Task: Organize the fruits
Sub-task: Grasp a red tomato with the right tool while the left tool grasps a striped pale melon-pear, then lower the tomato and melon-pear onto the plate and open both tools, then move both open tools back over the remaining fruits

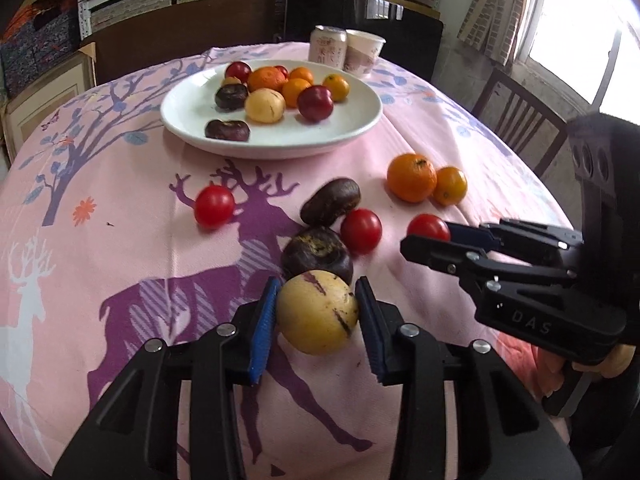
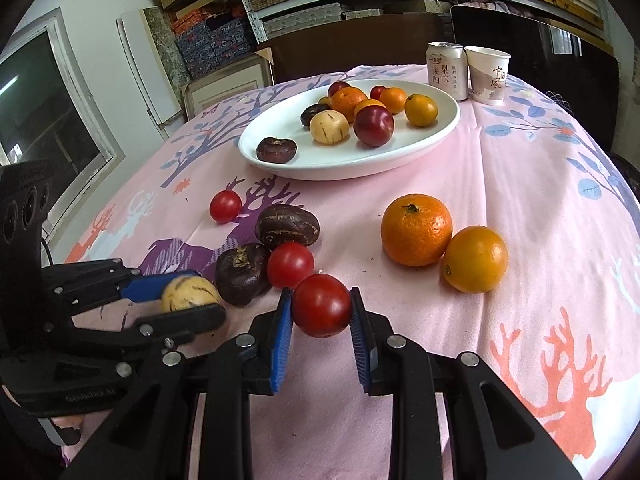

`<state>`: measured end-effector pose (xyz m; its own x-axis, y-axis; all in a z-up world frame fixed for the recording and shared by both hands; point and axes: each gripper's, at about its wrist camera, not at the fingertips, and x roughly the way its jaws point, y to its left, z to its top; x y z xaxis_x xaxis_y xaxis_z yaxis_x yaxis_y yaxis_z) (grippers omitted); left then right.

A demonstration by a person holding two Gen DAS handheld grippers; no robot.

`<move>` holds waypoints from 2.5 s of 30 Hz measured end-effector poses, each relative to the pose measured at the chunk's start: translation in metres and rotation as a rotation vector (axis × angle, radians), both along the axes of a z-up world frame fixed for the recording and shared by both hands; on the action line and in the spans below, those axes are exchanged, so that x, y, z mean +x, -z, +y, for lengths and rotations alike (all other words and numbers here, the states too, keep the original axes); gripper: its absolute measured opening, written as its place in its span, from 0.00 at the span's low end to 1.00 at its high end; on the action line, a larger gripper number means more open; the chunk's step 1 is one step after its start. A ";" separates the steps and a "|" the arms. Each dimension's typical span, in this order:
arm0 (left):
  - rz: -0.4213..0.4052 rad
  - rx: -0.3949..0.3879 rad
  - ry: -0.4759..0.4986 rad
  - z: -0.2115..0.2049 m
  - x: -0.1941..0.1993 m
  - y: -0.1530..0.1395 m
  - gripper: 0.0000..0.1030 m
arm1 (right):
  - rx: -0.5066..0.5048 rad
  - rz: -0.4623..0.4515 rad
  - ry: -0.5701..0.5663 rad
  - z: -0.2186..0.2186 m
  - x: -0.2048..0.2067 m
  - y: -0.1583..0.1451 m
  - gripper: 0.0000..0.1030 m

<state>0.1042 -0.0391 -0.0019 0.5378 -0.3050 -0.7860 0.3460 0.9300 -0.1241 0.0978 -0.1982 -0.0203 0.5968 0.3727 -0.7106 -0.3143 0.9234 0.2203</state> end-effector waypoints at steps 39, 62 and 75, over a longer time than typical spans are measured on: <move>-0.050 -0.055 -0.310 0.019 0.154 -0.015 0.76 | -0.034 -0.028 0.082 0.020 0.117 -0.029 0.46; -0.072 -0.075 -0.296 0.050 0.054 -0.019 0.88 | 0.033 -0.046 0.153 -0.053 0.015 -0.026 0.56; -0.052 -0.030 -0.253 0.053 0.032 -0.003 0.88 | -0.135 0.020 0.198 -0.057 0.011 0.002 0.56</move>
<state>0.1361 0.0140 0.0015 0.6396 -0.1785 -0.7477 0.1100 0.9839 -0.1409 0.1090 -0.2555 -0.0228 0.6342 0.1508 -0.7583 -0.1214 0.9881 0.0949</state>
